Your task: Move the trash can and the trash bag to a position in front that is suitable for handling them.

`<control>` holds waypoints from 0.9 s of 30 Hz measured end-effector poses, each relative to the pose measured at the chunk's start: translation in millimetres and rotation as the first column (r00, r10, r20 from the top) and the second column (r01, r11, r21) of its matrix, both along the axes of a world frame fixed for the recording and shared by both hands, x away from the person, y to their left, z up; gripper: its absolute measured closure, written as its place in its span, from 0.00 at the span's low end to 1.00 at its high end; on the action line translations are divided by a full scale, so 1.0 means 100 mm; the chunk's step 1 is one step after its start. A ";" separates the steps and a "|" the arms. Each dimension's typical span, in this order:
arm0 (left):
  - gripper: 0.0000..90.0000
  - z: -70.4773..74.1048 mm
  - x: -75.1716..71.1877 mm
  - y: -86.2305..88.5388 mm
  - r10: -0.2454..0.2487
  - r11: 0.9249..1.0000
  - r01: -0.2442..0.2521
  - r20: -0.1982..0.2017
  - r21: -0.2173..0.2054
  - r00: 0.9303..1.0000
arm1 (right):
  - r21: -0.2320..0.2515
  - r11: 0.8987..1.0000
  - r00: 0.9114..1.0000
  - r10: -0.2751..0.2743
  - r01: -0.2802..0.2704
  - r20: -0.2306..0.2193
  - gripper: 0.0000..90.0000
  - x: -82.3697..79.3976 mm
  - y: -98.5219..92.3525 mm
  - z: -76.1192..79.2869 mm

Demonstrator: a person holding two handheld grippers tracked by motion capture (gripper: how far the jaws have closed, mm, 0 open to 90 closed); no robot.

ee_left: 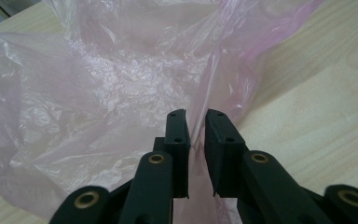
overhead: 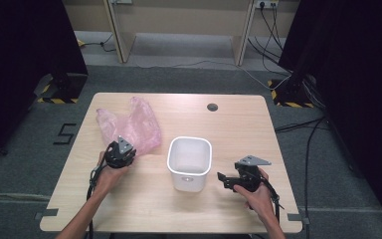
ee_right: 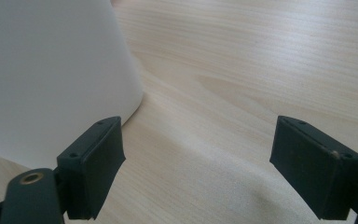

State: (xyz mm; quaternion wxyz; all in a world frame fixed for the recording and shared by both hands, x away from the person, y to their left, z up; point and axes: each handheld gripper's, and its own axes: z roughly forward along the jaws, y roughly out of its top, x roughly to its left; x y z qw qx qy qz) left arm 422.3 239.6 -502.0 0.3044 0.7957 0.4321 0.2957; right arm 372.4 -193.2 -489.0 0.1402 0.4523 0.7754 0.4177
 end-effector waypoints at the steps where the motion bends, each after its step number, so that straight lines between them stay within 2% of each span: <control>1: 0.88 0.00 -0.01 0.01 -0.004 1.000 0.004 -0.003 -0.004 1.000 | 0.000 1.000 1.000 0.000 0.000 0.000 0.19 0.00 0.00 0.00; 10: 0.89 0.02 -0.18 0.15 -0.045 0.999 0.045 -0.019 -0.013 0.999 | -0.001 1.000 1.000 -0.001 0.001 -0.002 0.19 -0.01 -0.01 0.00; 16: 0.89 0.05 -0.28 0.24 -0.052 0.999 0.052 -0.020 -0.015 0.998 | -0.001 1.000 1.000 -0.003 0.003 -0.001 0.19 -0.01 -0.02 0.01; 24: 0.88 0.02 -0.47 0.30 -0.092 0.996 0.092 -0.040 -0.008 0.995 | -0.002 1.000 1.000 -0.002 0.002 0.000 0.19 -0.02 -0.02 0.01; 27: 0.88 0.05 -0.53 0.30 -0.104 0.995 0.104 -0.032 0.004 0.994 | -0.003 1.000 1.000 -0.002 0.002 -0.002 0.19 -0.02 -0.02 0.00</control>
